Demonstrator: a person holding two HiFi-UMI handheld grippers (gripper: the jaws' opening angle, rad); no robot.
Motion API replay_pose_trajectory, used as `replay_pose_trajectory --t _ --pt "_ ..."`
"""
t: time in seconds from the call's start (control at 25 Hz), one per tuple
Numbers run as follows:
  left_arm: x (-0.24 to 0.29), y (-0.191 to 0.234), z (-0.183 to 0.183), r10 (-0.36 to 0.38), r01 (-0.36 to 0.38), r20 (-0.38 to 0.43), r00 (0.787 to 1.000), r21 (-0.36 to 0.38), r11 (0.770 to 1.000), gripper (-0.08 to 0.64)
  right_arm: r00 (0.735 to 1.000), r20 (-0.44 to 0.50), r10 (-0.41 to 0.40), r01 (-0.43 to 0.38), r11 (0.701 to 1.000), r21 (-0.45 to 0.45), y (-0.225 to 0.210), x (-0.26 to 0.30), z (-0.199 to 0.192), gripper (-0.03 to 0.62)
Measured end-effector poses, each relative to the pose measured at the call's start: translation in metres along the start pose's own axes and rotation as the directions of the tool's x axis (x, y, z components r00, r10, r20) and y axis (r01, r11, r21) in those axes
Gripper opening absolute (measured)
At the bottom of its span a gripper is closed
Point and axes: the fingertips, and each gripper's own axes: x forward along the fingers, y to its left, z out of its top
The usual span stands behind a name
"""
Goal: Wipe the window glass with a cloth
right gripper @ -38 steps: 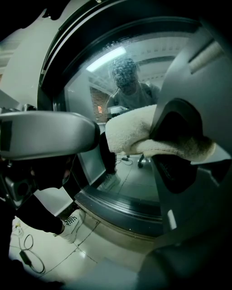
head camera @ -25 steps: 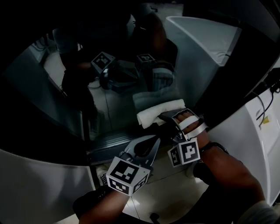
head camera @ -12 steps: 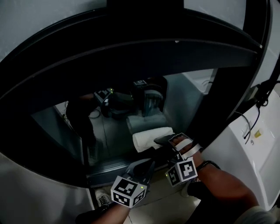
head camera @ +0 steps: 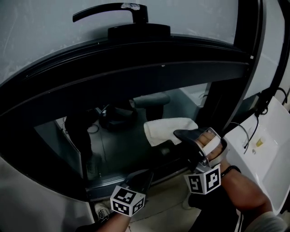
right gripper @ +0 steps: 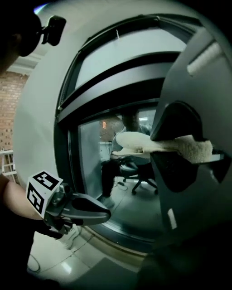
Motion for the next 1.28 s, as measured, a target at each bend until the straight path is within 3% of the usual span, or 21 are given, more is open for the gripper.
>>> replay_pose_trajectory --t 0.28,0.6,0.88,1.28 --pt "0.001 -0.005 0.022 -0.015 0.015 0.000 1.000 -0.023 1.000 0.017 0.987 -0.027 -0.156 0.153 0.984 -0.088 -0.077 0.012 -0.012 0.063" --pt "0.001 -0.006 0.021 -0.012 0.012 -0.002 1.000 -0.021 1.000 0.017 0.952 -0.031 -0.305 0.290 0.929 -0.228 -0.113 0.026 -0.021 0.063" --pt "0.004 -0.001 0.020 -0.009 0.009 0.000 1.000 -0.021 1.000 0.017 0.947 -0.041 -0.320 0.301 0.921 -0.247 -0.105 0.049 -0.035 0.063" --pt "0.006 0.000 0.018 -0.003 0.003 -0.007 1.000 -0.033 0.999 0.017 0.972 -0.041 -0.233 0.224 0.962 -0.156 -0.091 0.064 -0.037 0.063"
